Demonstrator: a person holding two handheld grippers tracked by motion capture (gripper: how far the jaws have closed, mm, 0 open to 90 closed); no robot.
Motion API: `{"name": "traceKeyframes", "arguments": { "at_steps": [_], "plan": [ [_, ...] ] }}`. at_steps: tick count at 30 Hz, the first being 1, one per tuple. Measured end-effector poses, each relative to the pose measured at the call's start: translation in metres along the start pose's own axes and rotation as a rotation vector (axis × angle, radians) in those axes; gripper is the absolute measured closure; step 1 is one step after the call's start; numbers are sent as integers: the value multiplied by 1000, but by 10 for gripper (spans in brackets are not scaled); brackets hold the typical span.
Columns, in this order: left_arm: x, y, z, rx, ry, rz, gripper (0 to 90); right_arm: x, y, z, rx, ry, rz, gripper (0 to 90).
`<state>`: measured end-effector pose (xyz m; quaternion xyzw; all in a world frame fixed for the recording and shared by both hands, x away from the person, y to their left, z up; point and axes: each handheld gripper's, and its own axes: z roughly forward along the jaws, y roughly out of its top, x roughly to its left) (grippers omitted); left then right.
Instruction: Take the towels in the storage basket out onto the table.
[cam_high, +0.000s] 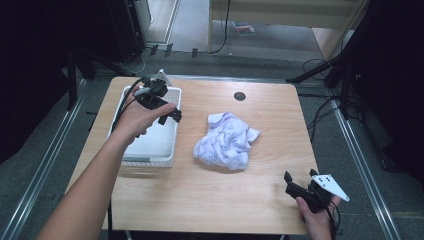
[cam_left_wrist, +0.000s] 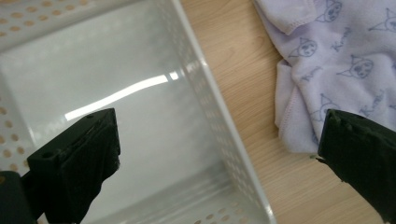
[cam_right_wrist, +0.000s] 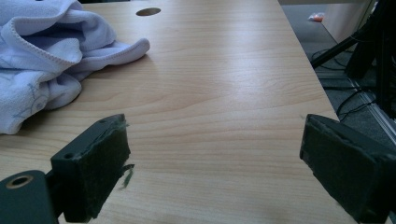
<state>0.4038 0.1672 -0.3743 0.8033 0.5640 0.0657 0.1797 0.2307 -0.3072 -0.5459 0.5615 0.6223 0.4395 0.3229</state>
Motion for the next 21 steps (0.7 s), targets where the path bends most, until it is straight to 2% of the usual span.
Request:
{"name": "traceKeyframes", "arguments": {
  "at_steps": [4, 7, 11, 13, 20, 21],
  "plan": [
    [17, -13, -10, -4, 18, -21, 0, 0, 0, 0, -1, -1, -1, 81],
    [24, -19, -12, -7, 17, -31, 0, 0, 0, 0, 0, -1, -1, 81],
    [41, -33, -20, -29, 8, -68, 0, 0, 0, 0, 2, -2, -2, 82],
    [50, -43, -22, -25, 17, -76, 0, 0, 0, 0, 4, -3, 0, 82],
    [61, -63, -26, -31, 53, -92, 0, 0, 0, 1, 6, -4, -2, 83],
    [64, -72, -27, -34, 62, -90, 0, 0, 0, 1, 7, -4, -2, 83]
  ]
}}
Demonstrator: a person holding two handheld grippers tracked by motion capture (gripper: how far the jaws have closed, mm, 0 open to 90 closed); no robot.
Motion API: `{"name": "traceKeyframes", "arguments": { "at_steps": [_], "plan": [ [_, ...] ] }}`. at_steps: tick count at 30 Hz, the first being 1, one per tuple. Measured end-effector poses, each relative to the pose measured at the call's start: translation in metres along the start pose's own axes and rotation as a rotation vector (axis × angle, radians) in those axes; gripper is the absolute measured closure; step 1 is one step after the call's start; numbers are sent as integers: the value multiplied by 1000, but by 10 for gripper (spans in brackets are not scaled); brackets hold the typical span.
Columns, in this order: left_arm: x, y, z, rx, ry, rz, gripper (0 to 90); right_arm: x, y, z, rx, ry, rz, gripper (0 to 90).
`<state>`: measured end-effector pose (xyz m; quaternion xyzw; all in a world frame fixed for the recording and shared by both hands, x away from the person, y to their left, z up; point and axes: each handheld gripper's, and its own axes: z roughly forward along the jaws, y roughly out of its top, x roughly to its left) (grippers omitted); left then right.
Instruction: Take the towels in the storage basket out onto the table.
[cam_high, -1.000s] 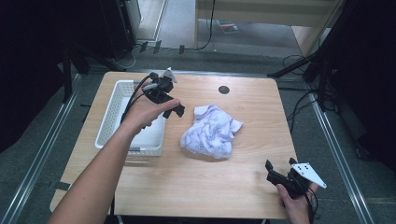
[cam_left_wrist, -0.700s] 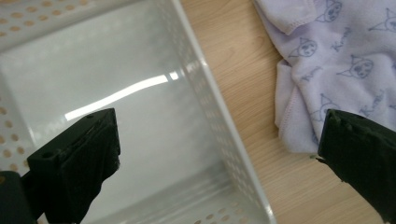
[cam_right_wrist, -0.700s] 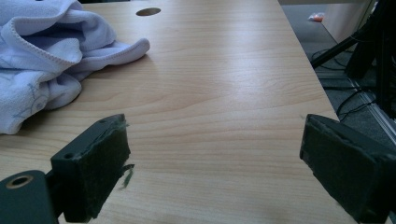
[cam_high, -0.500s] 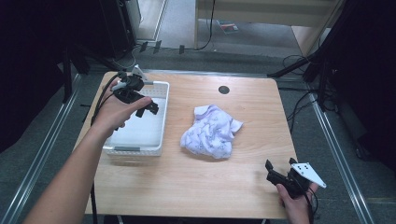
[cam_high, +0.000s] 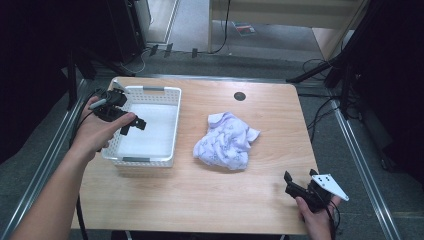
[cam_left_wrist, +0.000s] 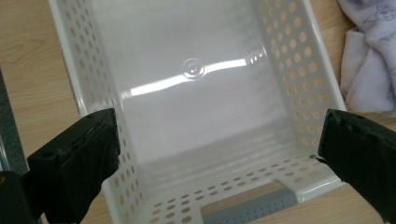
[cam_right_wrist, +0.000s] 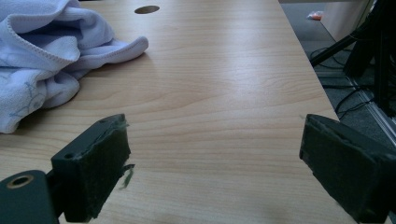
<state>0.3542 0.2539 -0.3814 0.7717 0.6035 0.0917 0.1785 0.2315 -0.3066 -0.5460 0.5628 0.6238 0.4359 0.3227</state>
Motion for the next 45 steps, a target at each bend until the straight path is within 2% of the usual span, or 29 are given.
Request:
{"name": "traceKeyframes", "arguments": {
  "at_steps": [5, 6, 7, 10, 11, 12, 14, 15, 16, 19, 20, 22, 23, 25, 26, 27, 28, 31, 32, 33, 37, 38, 39, 40, 41, 42, 43, 44, 45],
  "plan": [
    [4, -17, -2, -3, 25, 4, 0, 0, 0, 0, 1, -2, 1, 84],
    [8, -24, -4, -19, 32, -10, 0, 0, 0, 0, 2, -1, -1, 83],
    [8, -24, -4, -19, 32, -10, 0, 0, 0, 0, 2, -1, -1, 83],
    [15, -36, -7, -47, 22, -34, 0, 0, 0, 0, 3, -1, -2, 83],
    [18, -46, -8, -63, 22, -46, 0, 0, 0, 0, 2, -2, -1, 83],
    [18, -46, -8, -63, 22, -46, 0, 0, 0, 0, 2, -2, -1, 83],
    [21, -61, -6, -72, 20, -55, 0, 0, 0, 0, 3, -2, -2, 83],
    [21, -61, -6, -72, 20, -55, 0, 0, 0, 0, 3, -2, -2, 83],
    [24, -72, -4, -83, 11, -63, 0, 0, 0, 0, 3, -3, -3, 84],
    [26, -82, -3, -94, 3, -69, 0, 0, 0, 0, 4, -4, -4, 83],
    [27, -91, -3, -108, -8, -79, 0, 1, 0, 0, 4, -5, -5, 84],
    [28, -98, -4, -115, -10, -76, 0, 1, 0, 0, 4, -5, -5, 83],
    [29, -108, -5, -137, -8, -87, 0, 1, 0, 0, 6, -6, -5, 83],
    [30, -112, -5, -144, -8, -88, 0, 1, 0, 0, 6, -7, -4, 83],
    [31, -123, -5, -166, -12, -100, 0, 1, 0, 1, 6, -7, -5, 84],
    [31, -123, -5, -166, -12, -100, 0, 1, 0, 1, 6, -7, -5, 84],
    [33, -130, -5, -174, -11, -105, 0, 1, 0, 1, 6, -8, -6, 83],
    [38, -146, -3, -214, -29, -116, 0, 1, 0, 1, 7, -9, -6, 83],
    [40, -157, -1, -259, -38, -119, 0, 1, 0, 1, 7, -10, -7, 84],
    [40, -157, -1, -259, -38, -119, 0, 1, 0, 1, 7, -10, -7, 84],
    [47, -185, 7, -389, -37, -137, 0, 1, 0, 1, 10, -12, -4, 83],
    [47, -185, 7, -389, -37, -137, 0, 1, 0, 1, 10, -12, -4, 83],
    [50, -195, 13, -429, -35, -149, 0, 1, 0, 1, 11, -12, -5, 83],
    [50, -195, 13, -429, -35, -149, 0, 1, 0, 1, 11, -12, -5, 83],
    [51, -203, 21, -471, -45, -140, 0, 1, 0, 1, 12, -12, -7, 84],
    [51, -203, 21, -471, -45, -140, 0, 1, 0, 1, 12, -12, -7, 84],
    [50, -210, 29, -511, -36, -125, 0, 1, 0, 2, 15, -14, -7, 84],
    [50, -210, 29, -511, -36, -125, 0, 1, 0, 2, 15, -14, -7, 84],
    [49, -214, 38, -556, -19, -131, 0, 1, 1, 2, 25, -15, -6, 84]
  ]
}}
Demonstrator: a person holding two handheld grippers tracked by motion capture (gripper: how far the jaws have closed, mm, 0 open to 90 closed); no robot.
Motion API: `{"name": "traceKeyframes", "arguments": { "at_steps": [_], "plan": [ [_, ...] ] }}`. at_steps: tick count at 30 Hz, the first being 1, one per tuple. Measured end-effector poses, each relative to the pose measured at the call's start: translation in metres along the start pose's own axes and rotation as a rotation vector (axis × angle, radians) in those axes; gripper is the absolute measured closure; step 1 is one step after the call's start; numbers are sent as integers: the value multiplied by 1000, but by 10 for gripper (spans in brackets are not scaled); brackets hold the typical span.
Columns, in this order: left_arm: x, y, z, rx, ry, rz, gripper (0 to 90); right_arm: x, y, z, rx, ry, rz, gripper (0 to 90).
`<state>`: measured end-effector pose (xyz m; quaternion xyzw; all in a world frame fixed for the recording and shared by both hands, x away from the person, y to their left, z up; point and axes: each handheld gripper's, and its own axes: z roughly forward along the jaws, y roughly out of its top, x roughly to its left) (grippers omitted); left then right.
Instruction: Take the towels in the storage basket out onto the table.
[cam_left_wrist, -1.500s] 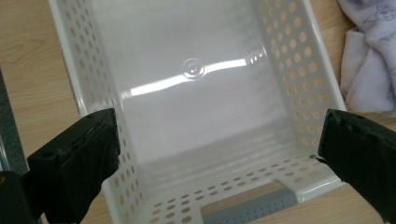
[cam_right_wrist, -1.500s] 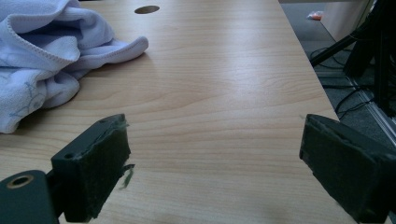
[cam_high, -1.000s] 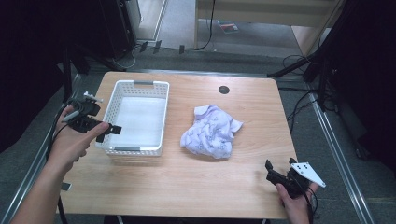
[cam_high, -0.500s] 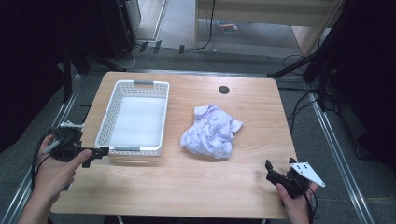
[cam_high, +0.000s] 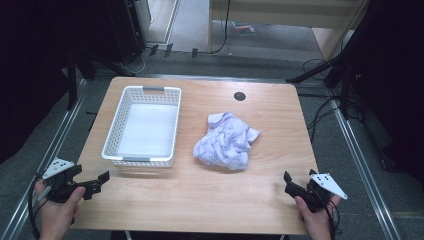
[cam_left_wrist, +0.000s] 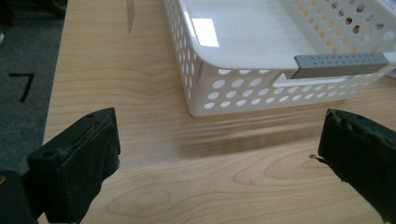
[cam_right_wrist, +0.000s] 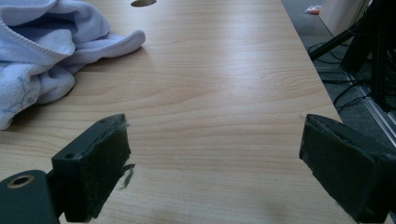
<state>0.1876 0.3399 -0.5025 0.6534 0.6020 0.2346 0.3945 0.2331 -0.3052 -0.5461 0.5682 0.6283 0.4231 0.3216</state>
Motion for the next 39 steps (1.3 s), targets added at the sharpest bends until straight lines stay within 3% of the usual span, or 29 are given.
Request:
{"name": "traceKeyframes", "arguments": {
  "at_steps": [1, 3, 4, 6, 9, 12, 13, 16, 22, 25, 27, 28, 33, 35, 39],
  "plan": [
    [0, 0, 0, 0, 0, 0, 0, 0, 0, 0, 0, 0, 0, 84],
    [4, -10, 7, -65, 18, -22, 0, 0, 0, -1, -6, 3, -2, 84],
    [4, -10, 7, -65, 18, -22, 0, 0, 0, -1, -6, 3, -2, 84],
    [9, -16, 10, -91, -1, -31, 0, 0, 0, -1, -8, 0, -4, 84],
    [9, -28, 15, -122, 15, 7, 0, 0, -1, -1, -9, 3, 3, 84],
    [9, -33, 19, -111, 19, 31, 0, -1, -1, -1, -14, 8, 7, 84],
    [10, -35, 22, -110, 39, 15, 2, -1, -1, -2, -11, 6, 16, 84],
    [13, -36, 23, -111, 44, -24, 5, -2, -1, -2, -10, 8, 26, 84],
    [14, -37, 27, -91, 41, -47, 5, -3, -1, -2, -12, 12, 30, 84],
    [8, -37, 32, -71, 148, -20, 66, -3, -1, -2, -13, 6, 28, 84],
    [5, -37, 33, -67, 166, -7, 80, -3, -1, -3, -14, 7, 25, 83],
    [4, -38, 34, -65, 166, 12, 80, -3, -1, -3, -14, 6, 25, 84],
    [3, -38, 34, -56, 149, 16, 80, -4, -1, -3, -16, 10, 34, 84],
    [3, -37, 33, -46, 115, 28, 80, -4, -1, -3, -14, 11, 36, 84],
    [0, -38, 33, -45, 109, 59, 80, -5, -1, -3, -17, 14, 38, 84]
  ]
}}
